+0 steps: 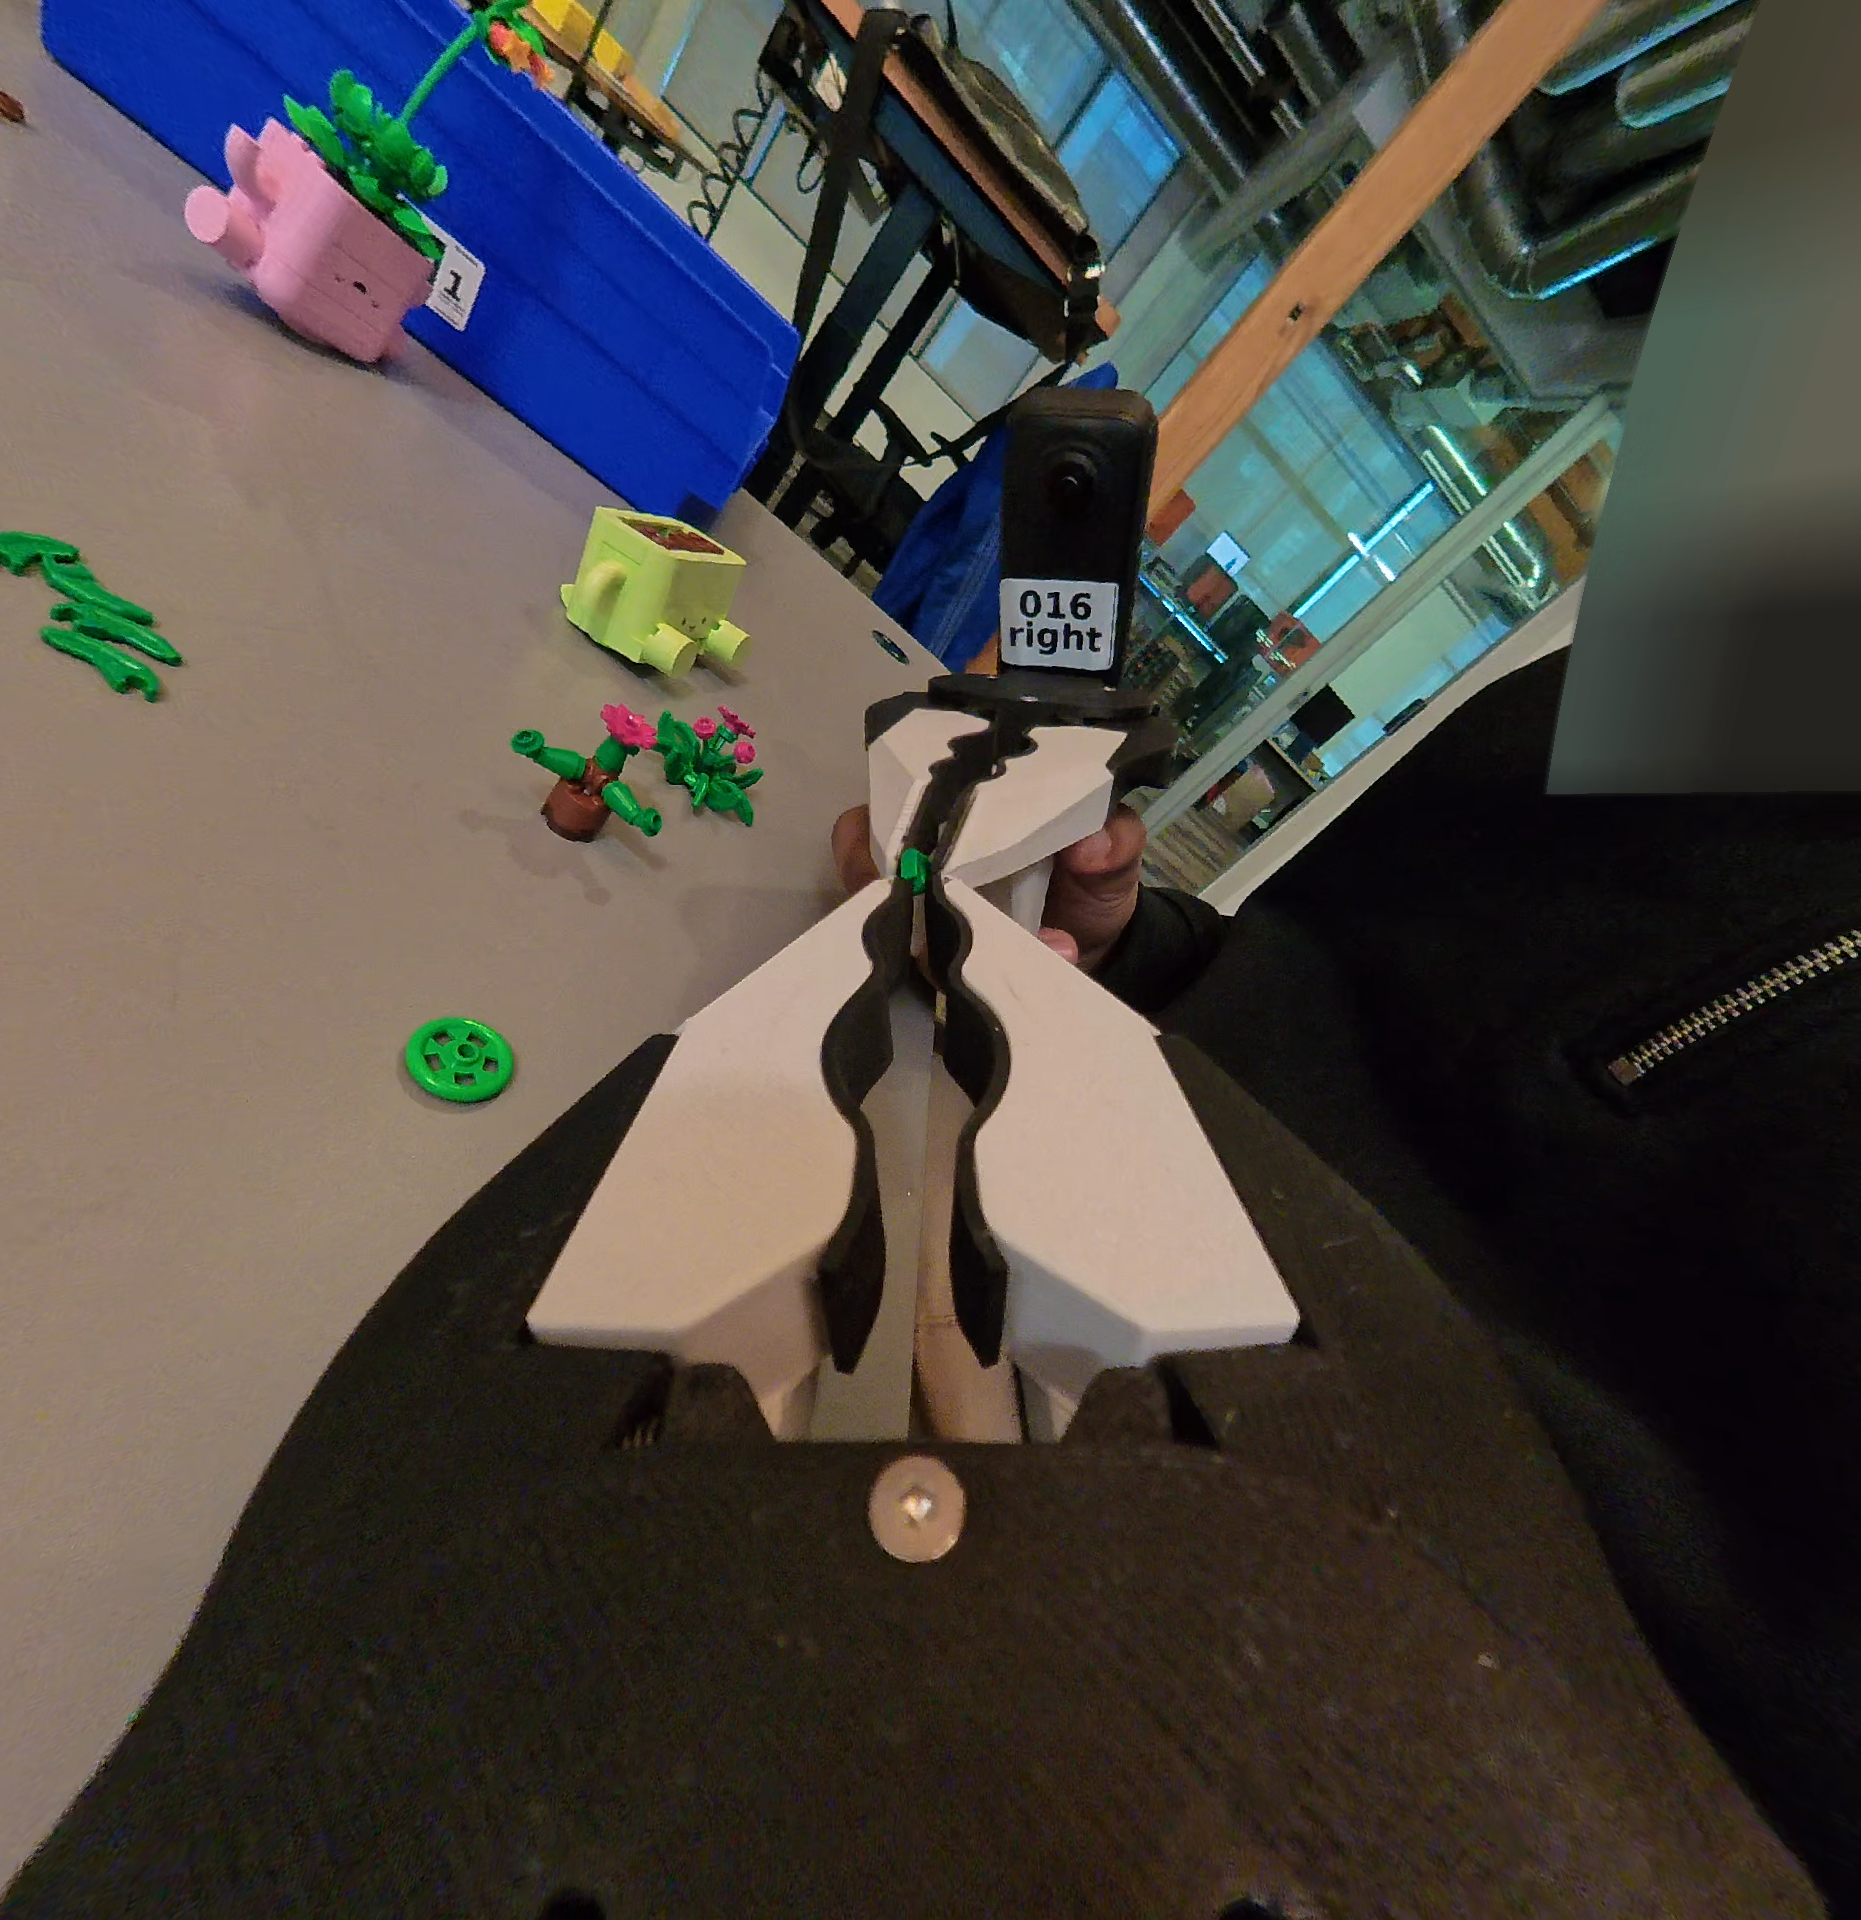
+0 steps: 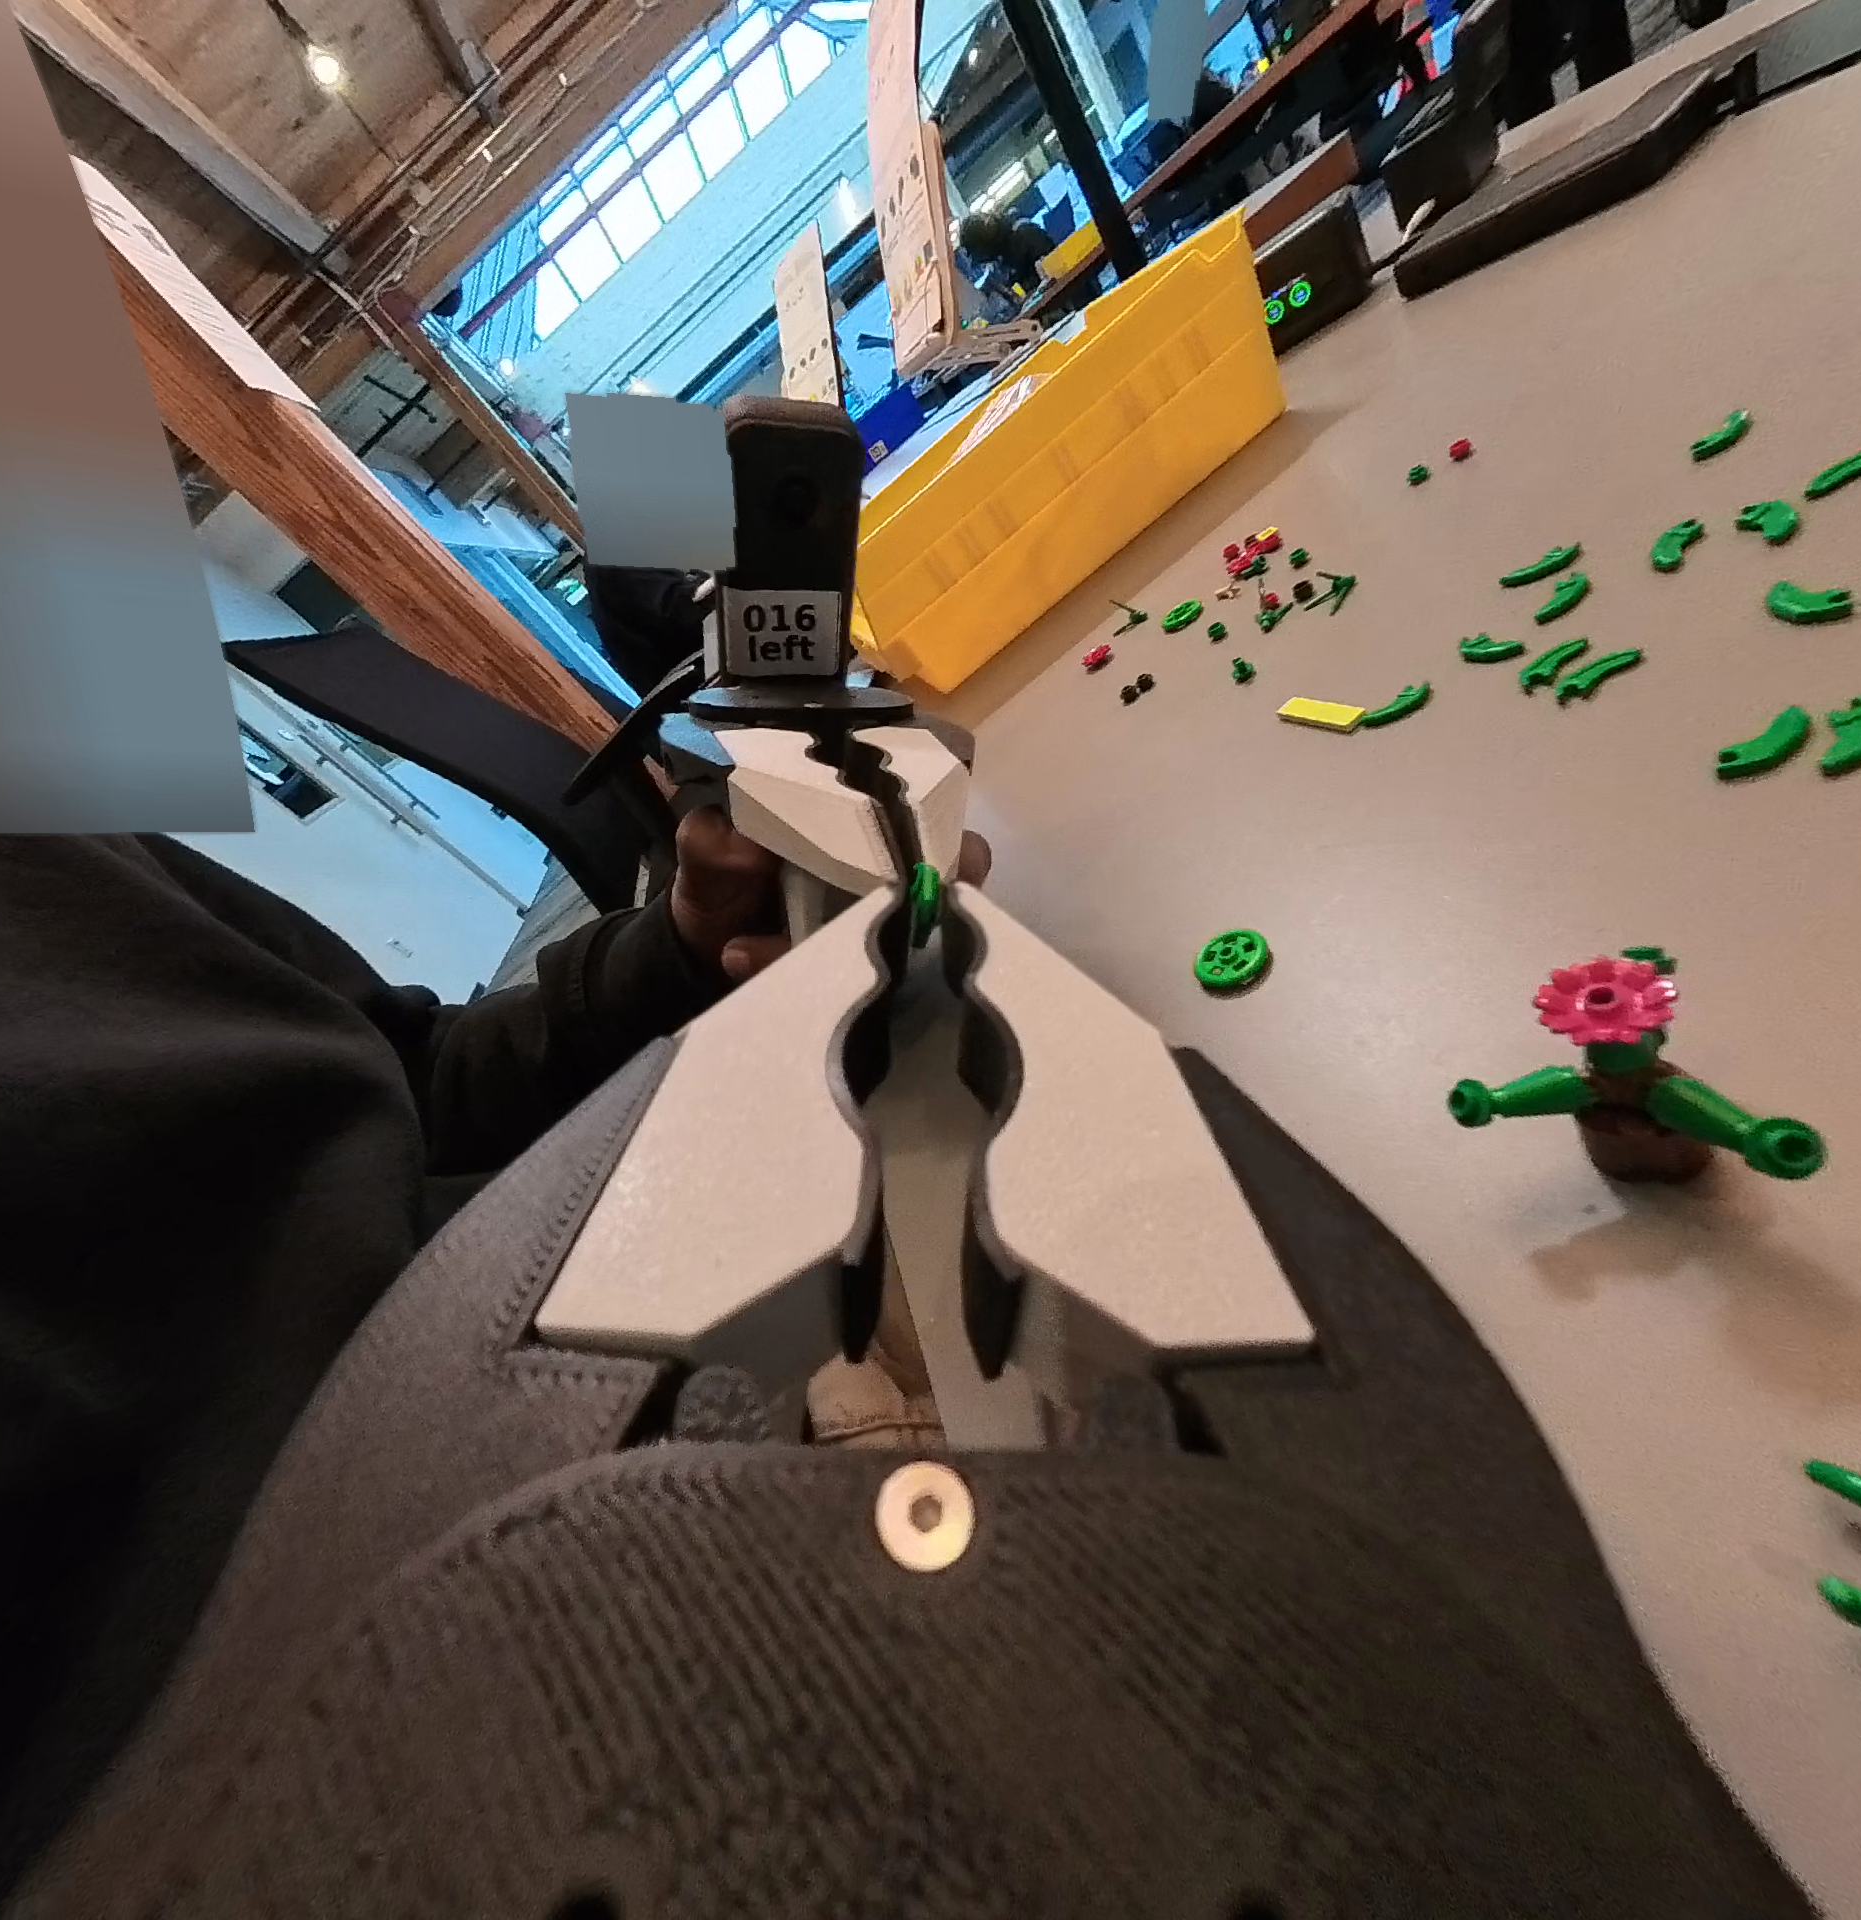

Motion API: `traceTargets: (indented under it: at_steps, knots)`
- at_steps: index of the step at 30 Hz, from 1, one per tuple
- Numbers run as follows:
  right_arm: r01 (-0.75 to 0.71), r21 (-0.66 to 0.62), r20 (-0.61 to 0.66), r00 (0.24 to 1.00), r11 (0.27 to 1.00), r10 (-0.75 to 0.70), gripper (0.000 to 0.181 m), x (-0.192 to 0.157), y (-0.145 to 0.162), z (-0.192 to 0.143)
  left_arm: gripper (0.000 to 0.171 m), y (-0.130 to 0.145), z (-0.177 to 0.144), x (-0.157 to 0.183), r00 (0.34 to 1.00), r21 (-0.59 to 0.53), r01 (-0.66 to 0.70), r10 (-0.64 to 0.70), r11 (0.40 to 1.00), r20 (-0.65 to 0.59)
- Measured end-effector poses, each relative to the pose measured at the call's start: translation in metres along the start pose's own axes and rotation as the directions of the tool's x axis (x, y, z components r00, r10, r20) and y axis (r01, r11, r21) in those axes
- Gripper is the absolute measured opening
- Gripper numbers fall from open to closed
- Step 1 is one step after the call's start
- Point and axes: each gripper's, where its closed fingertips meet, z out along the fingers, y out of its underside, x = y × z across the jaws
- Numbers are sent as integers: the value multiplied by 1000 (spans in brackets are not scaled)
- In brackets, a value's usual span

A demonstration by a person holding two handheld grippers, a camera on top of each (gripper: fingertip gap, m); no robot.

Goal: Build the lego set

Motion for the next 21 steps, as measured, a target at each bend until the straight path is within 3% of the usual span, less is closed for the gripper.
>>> traceTargets:
  at_steps: [8,11,14,17,21]
  knots:
    - [-58,-14,64,996,998,59,0,-4,1,-1,0,0,0,3,1000,1,-6,6,1000,-20]
    - [-58,-4,42,997,998,58,0,-1,-1,-1,1,-2,0,-1,999,12,-40,40,999,24]
    - [-54,36,-14,998,998,54,0,7,-7,-4,19,-3,-5,-23,971,-21,-121,123,992,207]
    - [13,1,-125,992,1000,-12,0,22,-7,-10,19,-6,-20,-55,856,-85,-181,200,980,477]
    - [168,-68,-207,962,983,-179,0,22,-5,-10,28,5,-20,-70,771,-214,-174,269,961,577]
